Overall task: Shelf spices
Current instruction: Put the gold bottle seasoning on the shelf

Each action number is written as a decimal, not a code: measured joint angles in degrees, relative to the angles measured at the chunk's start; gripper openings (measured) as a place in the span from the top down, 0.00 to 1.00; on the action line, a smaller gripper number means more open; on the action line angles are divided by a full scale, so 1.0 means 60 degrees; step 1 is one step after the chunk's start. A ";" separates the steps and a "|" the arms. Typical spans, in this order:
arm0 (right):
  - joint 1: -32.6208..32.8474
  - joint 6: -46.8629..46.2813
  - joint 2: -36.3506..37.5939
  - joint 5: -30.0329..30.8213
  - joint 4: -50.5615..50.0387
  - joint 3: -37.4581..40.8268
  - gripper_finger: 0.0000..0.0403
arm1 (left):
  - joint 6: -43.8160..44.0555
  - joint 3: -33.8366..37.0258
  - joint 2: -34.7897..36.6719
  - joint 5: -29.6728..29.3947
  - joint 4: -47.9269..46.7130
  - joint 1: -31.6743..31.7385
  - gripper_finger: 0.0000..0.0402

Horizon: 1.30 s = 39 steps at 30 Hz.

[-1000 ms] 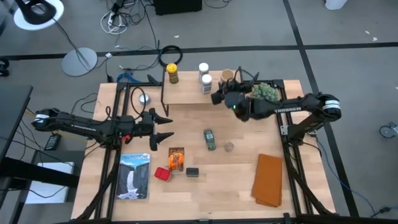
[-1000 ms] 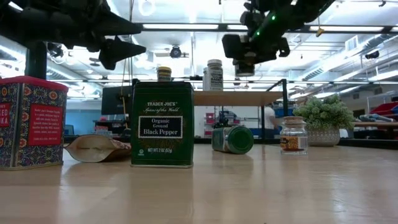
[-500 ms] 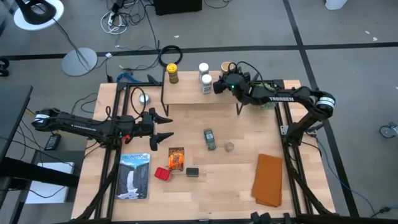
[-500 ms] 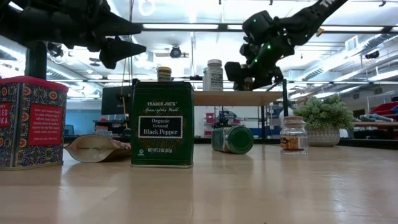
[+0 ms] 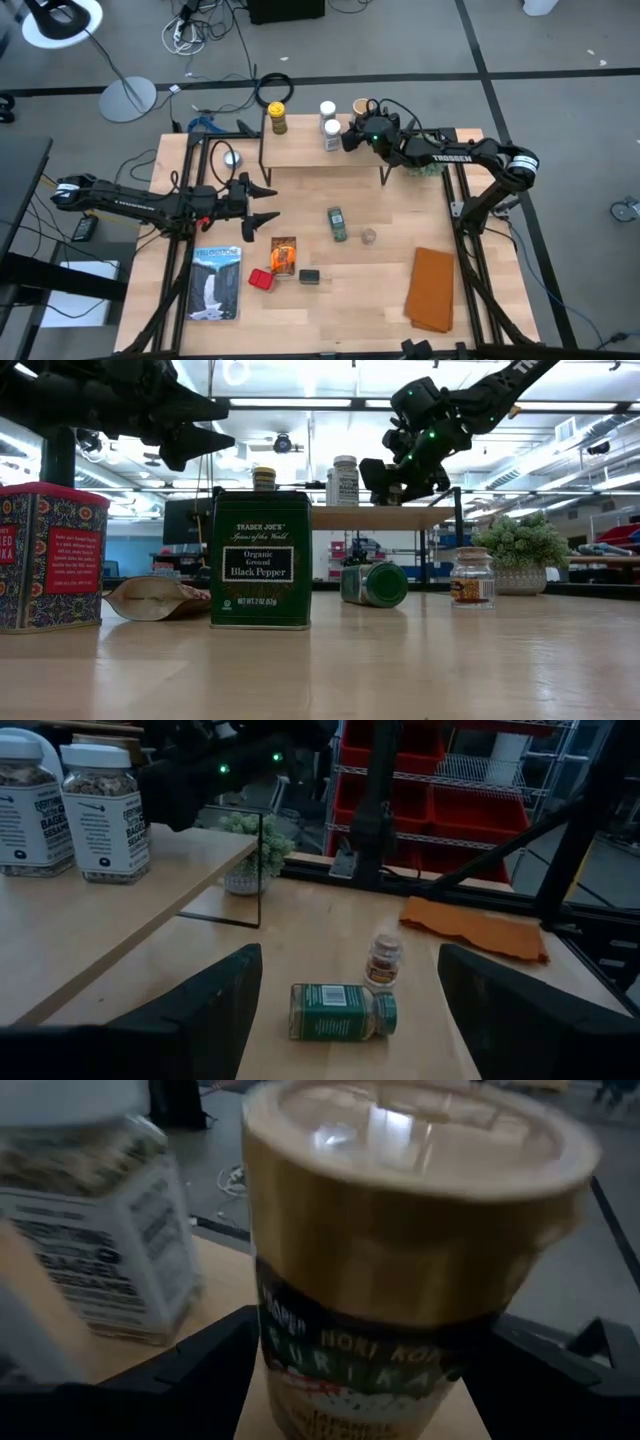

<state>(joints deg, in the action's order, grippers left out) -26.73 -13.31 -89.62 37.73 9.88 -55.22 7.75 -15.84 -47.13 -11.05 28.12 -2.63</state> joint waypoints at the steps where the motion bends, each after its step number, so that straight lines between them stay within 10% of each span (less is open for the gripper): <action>1: 0.0016 0.0114 0.0000 -0.0003 0.0123 0.0000 0.20 | 0.0000 0.0000 0.0000 0.0000 -0.0004 0.0000 0.23; 39: 0.0491 0.1563 0.0745 0.0310 0.1200 0.0007 0.02 | 0.0007 0.0000 0.0000 0.0011 -0.0131 0.0000 0.23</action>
<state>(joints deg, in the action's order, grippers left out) -23.79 -3.93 -85.15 39.59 17.08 -55.18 7.79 -15.84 -47.13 -10.98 27.33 -2.63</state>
